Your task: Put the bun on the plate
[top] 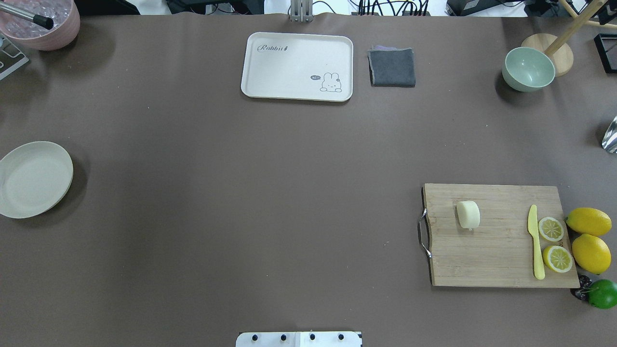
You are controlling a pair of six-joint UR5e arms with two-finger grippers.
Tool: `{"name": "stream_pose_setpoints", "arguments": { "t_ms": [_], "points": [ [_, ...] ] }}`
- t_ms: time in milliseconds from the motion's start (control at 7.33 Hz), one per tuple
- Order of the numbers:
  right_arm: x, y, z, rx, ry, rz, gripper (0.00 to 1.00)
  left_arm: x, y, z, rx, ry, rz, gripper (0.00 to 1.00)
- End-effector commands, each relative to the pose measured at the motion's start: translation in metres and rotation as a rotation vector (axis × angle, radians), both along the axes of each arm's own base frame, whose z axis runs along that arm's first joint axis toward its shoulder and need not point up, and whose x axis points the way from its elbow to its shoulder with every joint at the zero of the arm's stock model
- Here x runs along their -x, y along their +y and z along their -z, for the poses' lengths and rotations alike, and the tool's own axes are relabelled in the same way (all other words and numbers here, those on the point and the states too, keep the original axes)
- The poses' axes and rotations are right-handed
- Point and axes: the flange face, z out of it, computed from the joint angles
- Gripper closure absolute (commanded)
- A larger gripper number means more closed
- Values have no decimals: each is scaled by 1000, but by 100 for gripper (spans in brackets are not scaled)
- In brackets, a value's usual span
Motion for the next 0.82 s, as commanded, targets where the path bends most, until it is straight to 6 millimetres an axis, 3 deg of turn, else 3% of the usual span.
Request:
{"name": "stream_pose_setpoints", "arguments": {
  "t_ms": [0, 273, 682],
  "points": [
    [0, 0, 2, 2, -3, -4, 0, 0, -1, 3, -22, -1, 0, 2],
    [0, -1, 7, -6, -4, -5, 0, 0, 2, -5, -31, -2, 0, 2],
    [-2, 0, 9, -7, -8, -8, 0, 2, 5, -2, -37, 0, 7, 2]
  ]
}}
